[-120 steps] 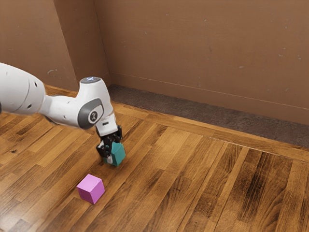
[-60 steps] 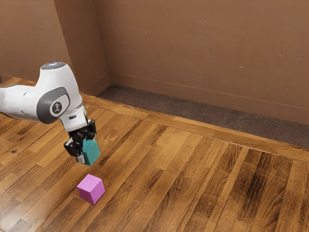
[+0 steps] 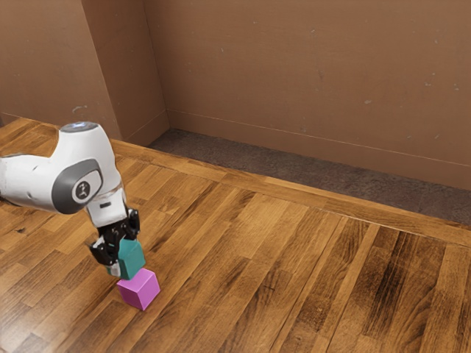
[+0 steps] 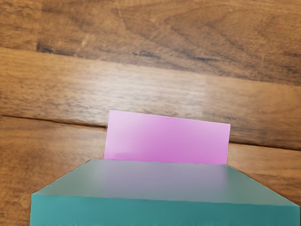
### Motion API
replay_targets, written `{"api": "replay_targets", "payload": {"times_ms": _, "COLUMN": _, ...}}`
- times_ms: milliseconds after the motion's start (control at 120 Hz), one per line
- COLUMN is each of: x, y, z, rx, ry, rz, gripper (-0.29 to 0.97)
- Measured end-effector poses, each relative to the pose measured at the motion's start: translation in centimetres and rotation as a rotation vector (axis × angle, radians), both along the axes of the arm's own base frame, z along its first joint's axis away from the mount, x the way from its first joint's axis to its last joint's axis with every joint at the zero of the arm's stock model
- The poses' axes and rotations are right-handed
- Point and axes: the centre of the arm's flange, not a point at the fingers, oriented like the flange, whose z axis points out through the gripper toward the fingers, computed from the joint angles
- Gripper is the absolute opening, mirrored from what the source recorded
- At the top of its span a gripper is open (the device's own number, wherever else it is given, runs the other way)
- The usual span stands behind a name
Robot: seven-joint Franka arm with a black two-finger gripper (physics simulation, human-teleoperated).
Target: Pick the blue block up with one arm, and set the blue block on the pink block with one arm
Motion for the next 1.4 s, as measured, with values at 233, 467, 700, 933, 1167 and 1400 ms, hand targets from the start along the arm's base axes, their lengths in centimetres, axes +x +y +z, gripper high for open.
{"api": "replay_targets", "payload": {"times_ms": 233, "x": -0.7, "y": -0.1, "z": 0.0, "rx": -0.003, "ry": -0.026, "rz": 0.007, "gripper": 0.31}}
{"api": "replay_targets", "payload": {"times_ms": 467, "x": -1.6, "y": -0.8, "z": 0.0, "rx": -0.016, "ry": -0.02, "rz": 0.002, "gripper": 0.31}}
{"api": "replay_targets", "payload": {"times_ms": 700, "x": -1.5, "y": -2.7, "z": 0.0, "rx": -0.024, "ry": -0.016, "rz": -0.032, "gripper": 0.4}}
{"api": "replay_targets", "payload": {"times_ms": 933, "x": -1.6, "y": -2.8, "z": 0.2, "rx": -0.032, "ry": -0.004, "rz": -0.032, "gripper": 0.57}}
{"api": "replay_targets", "payload": {"times_ms": 1167, "x": -1.0, "y": -3.1, "z": 10.3, "rx": -0.043, "ry": -0.117, "rz": -0.035, "gripper": 0.64}}
{"api": "replay_targets", "payload": {"times_ms": 1400, "x": 8.3, "y": -2.7, "z": 32.0, "rx": 0.053, "ry": -0.247, "rz": 0.098, "gripper": 0.67}}
